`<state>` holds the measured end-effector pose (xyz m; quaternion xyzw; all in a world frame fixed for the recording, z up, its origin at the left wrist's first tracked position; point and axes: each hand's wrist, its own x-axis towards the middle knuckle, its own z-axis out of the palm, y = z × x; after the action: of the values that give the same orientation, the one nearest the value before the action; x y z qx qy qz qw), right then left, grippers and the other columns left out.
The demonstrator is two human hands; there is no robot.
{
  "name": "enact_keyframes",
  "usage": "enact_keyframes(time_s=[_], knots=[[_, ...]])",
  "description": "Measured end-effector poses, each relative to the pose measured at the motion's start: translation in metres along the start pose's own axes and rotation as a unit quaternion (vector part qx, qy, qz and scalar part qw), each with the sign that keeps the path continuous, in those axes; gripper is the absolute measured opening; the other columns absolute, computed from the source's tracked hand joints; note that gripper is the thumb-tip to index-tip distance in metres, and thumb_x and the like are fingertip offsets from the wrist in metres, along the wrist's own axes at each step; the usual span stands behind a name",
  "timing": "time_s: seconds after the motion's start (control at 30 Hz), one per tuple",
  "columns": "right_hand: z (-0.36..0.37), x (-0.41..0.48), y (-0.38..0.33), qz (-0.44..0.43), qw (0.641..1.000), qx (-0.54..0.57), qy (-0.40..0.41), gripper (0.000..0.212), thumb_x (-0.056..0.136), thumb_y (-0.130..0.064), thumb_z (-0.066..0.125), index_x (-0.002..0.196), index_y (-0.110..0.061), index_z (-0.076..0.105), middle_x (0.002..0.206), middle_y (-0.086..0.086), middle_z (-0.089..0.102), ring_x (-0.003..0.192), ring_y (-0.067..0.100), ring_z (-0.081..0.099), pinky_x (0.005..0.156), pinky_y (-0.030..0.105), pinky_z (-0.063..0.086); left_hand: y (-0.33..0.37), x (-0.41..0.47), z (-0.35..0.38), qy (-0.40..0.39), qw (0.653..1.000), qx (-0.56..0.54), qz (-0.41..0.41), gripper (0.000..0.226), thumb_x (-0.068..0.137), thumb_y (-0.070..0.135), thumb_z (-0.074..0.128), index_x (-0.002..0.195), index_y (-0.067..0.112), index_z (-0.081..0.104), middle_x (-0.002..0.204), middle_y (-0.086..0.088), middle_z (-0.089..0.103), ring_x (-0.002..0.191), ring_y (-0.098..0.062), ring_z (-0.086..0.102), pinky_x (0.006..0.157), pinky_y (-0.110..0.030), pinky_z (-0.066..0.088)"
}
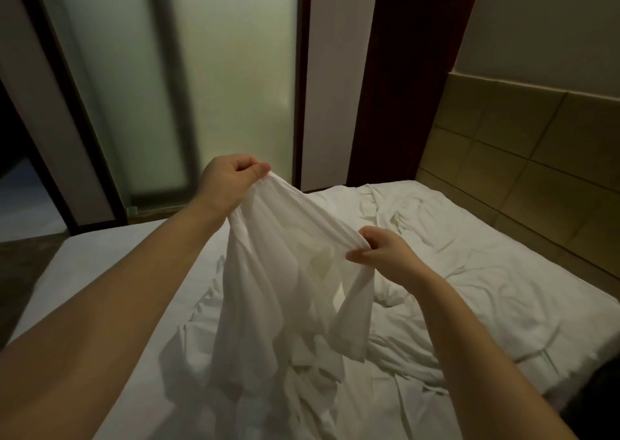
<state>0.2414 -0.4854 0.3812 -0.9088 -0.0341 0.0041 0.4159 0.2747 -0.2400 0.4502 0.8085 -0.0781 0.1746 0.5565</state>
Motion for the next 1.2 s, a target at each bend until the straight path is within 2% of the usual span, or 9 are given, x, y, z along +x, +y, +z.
enact_keyframes(time_s=[0.17, 0.37, 0.43, 0.53, 0.67, 0.8, 0.93, 1.1, 1.2], knots=[[0.014, -0.015, 0.041, 0.096, 0.989, -0.023, 0.112, 0.024, 0.082, -0.013, 0.064, 0.065, -0.01, 0.048, 0.062, 0.002, 0.044, 0.061, 0.019, 0.042, 0.053, 0.028, 0.032, -0.011, -0.001, -0.016, 0.04, 0.998, -0.055, -0.015, 0.018, 0.09, 0.021, 0.061, 0.072, 0.017, 0.063, 0.07, 0.0, 0.055, 0.07, -0.016, 0.05, 0.07, -0.03, 0.043], [0.019, -0.03, 0.034, 0.044, 0.988, 0.037, 0.145, 0.017, 0.083, -0.02, 0.069, 0.077, -0.012, 0.056, 0.07, -0.001, 0.052, 0.061, 0.012, 0.044, 0.057, 0.026, 0.035, -0.026, -0.006, -0.038, 0.035, 0.999, 0.04, -0.011, 0.019, 0.088, 0.023, 0.063, 0.07, 0.02, 0.062, 0.071, 0.003, 0.058, 0.07, -0.013, 0.053, 0.073, -0.027, 0.042], [0.019, -0.034, 0.022, 0.014, 0.988, 0.033, 0.147, 0.02, 0.08, -0.025, 0.072, 0.079, -0.009, 0.06, 0.07, 0.0, 0.054, 0.061, 0.011, 0.045, 0.058, 0.027, 0.037, -0.029, -0.008, -0.041, 0.001, 0.993, 0.118, -0.031, 0.01, 0.086, 0.028, 0.066, 0.084, 0.018, 0.065, 0.084, 0.001, 0.063, 0.086, -0.019, 0.058, 0.083, -0.029, 0.044], [0.023, -0.044, -0.003, -0.046, 0.989, 0.053, 0.133, 0.02, 0.075, -0.022, 0.076, 0.071, -0.009, 0.062, 0.066, 0.002, 0.053, 0.059, 0.009, 0.043, 0.057, 0.023, 0.036, -0.025, -0.028, -0.026, -0.051, 0.982, 0.182, 0.003, 0.034, 0.081, 0.033, 0.07, 0.111, 0.018, 0.066, 0.109, 0.003, 0.065, 0.106, -0.016, 0.057, 0.09, -0.023, 0.039], [0.031, -0.06, -0.039, -0.119, 0.986, 0.079, 0.092, 0.017, 0.081, -0.018, 0.071, 0.067, -0.017, 0.061, 0.055, -0.013, 0.05, 0.053, 0.002, 0.042, 0.053, 0.015, 0.035, -0.011, -0.084, 0.027, -0.301, 0.941, 0.134, 0.075, 0.052, 0.08, 0.039, 0.069, 0.129, 0.028, 0.054, 0.121, 0.013, 0.057, 0.109, -0.001, 0.048, 0.092, -0.018, 0.035], [0.022, -0.08, -0.038, -0.106, 0.985, 0.115, 0.066, 0.014, 0.081, -0.025, 0.07, 0.071, -0.017, 0.063, 0.055, -0.006, 0.048, 0.053, 0.007, 0.041, 0.051, 0.019, 0.034, -0.006, -0.105, 0.052, -0.322, 0.946, -0.041, 0.006, 0.007, 0.089, 0.022, 0.06, 0.086, 0.022, 0.067, 0.074, 0.014, 0.064, 0.072, 0.003, 0.058, 0.074, -0.015, 0.046], [0.013, -0.094, -0.008, -0.05, 0.998, 0.029, -0.019, 0.041, 0.076, -0.039, 0.071, 0.08, 0.001, 0.062, 0.065, 0.009, 0.049, 0.06, 0.016, 0.041, 0.059, 0.031, 0.034, 0.002, -0.104, 0.056, -0.31, 0.947, -0.081, 0.005, 0.023, 0.09, 0.012, 0.058, 0.07, 0.021, 0.066, 0.06, 0.013, 0.06, 0.056, 0.007, 0.054, 0.06, -0.005, 0.042], [0.005, -0.105, 0.041, -0.014, 0.986, -0.107, 0.127, 0.036, 0.083, -0.031, 0.069, 0.068, -0.001, 0.056, 0.055, -0.001, 0.038, 0.059, 0.013, 0.036, 0.055, 0.029, 0.024, 0.001, -0.103, 0.059, -0.249, 0.959, -0.123, -0.052, 0.024, 0.091, 0.014, 0.056, 0.069, 0.018, 0.065, 0.053, 0.015, 0.06, 0.054, 0.008, 0.054, 0.059, -0.004, 0.043], [-0.008, -0.113, 0.058, 0.015, 0.972, -0.139, 0.19, 0.021, 0.084, -0.028, 0.068, 0.081, -0.008, 0.069, 0.061, -0.01, 0.048, 0.073, 0.019, 0.048, 0.063, 0.03, 0.027, -0.001, -0.107, 0.06, -0.239, 0.962, -0.108, -0.074, 0.024, 0.092, 0.016, 0.055, 0.071, 0.02, 0.066, 0.055, 0.018, 0.061, 0.057, 0.006, 0.055, 0.06, -0.007, 0.044]])
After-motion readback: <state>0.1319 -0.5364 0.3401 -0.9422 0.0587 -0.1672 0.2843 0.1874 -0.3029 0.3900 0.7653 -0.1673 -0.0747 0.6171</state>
